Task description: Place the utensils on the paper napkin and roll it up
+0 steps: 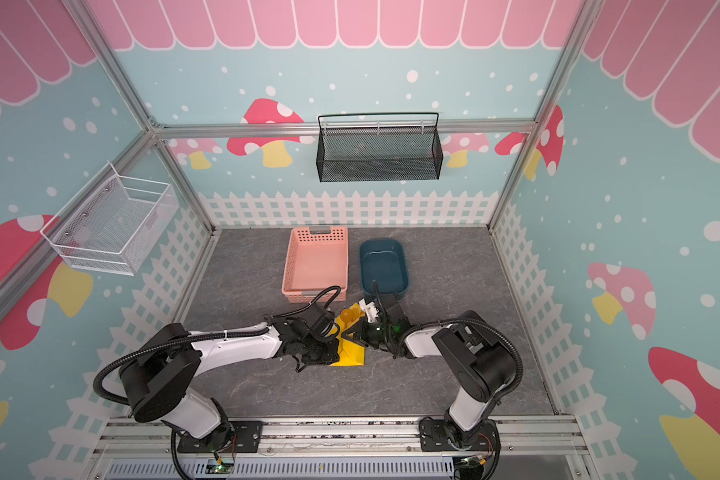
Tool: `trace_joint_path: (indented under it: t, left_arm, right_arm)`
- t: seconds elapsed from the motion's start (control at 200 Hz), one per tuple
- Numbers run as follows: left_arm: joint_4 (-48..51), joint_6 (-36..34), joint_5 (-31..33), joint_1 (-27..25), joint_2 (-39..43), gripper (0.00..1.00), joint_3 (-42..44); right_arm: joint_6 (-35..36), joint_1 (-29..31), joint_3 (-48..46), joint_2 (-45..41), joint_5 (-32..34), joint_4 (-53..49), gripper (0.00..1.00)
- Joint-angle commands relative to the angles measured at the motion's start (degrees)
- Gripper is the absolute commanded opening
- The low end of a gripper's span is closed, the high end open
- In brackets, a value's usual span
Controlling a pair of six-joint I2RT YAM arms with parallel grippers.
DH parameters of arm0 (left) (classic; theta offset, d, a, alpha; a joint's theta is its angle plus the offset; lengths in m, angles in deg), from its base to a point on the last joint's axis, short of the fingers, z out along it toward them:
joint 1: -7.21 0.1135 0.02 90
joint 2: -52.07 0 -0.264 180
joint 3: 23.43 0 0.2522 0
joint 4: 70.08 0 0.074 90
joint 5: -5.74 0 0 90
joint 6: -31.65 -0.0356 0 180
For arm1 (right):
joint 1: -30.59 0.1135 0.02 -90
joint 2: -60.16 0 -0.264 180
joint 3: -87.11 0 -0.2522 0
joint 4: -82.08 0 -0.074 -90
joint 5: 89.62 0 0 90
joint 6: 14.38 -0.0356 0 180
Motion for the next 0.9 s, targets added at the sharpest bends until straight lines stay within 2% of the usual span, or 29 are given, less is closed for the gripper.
trace_joint_path:
  t: [0.0, 0.896]
  left_arm:
    - [-0.74, 0.53, 1.03, 0.11, -1.13, 0.0, 0.73]
    - [-0.98, 0.26, 0.24, 0.11, -2.34, 0.0, 0.42]
  right_arm:
    - [-1.37, 0.63, 1.02, 1.22, -0.36, 2.59, 0.02]
    - [-4.22, 2.06, 1.2, 6.64, -1.53, 9.73, 0.02]
